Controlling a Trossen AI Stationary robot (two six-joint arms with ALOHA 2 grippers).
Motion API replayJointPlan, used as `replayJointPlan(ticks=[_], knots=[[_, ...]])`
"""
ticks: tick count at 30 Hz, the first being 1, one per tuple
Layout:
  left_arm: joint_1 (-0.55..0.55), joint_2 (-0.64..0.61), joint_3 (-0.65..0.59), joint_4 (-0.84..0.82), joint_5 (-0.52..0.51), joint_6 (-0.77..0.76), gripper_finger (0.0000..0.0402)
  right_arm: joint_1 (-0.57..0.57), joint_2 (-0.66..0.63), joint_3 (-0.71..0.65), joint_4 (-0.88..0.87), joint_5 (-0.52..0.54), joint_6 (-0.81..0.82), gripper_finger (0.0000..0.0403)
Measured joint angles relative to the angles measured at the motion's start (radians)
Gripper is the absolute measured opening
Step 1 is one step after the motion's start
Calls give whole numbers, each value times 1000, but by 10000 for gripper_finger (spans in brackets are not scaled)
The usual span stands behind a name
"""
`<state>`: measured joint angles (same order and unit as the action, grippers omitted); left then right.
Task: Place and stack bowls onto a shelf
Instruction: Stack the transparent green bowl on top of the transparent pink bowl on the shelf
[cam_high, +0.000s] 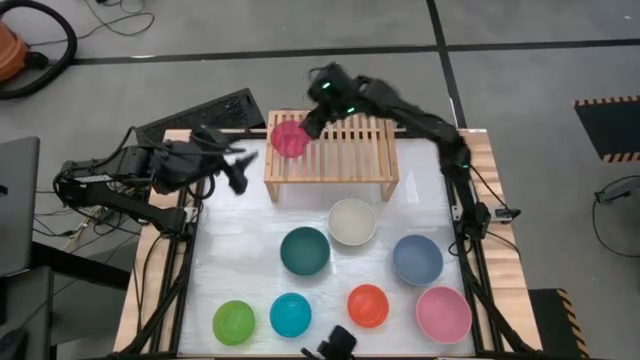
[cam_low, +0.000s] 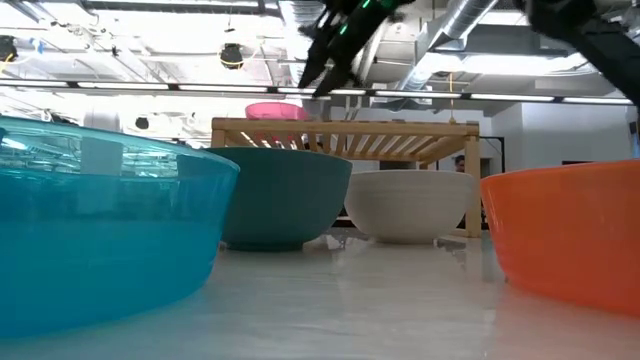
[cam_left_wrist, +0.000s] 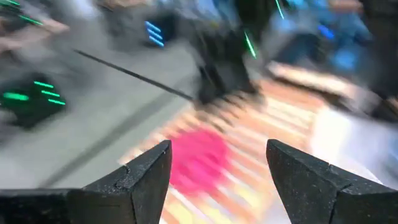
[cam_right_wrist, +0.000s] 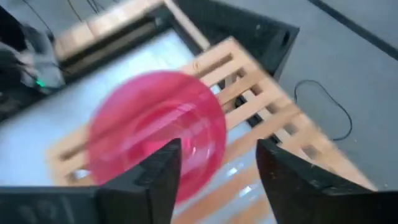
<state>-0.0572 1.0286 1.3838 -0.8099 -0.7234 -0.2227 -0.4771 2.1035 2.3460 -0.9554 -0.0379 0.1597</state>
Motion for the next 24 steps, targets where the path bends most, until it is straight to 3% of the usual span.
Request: replayJointPlan(ticks=[6, 9, 13, 18, 24], knots=[[-22, 45, -6, -366, 539, -156, 251, 3, -179, 1, -102, -12, -25, 245], [-79, 90, -65, -504, 656, -288, 251, 21, -230, 1, -154, -13, -35, 240], [-223, 132, -183, -432, 796, -406, 252, 41, -274, 1, -188, 0, -32, 236], [-448, 172, -295, -184, 828, -600, 252, 61, -287, 1, -240, 18, -30, 235], [-623, 267, -314, -41, 790, -796, 252, 60, -283, -1, -291, 18, -36, 235]])
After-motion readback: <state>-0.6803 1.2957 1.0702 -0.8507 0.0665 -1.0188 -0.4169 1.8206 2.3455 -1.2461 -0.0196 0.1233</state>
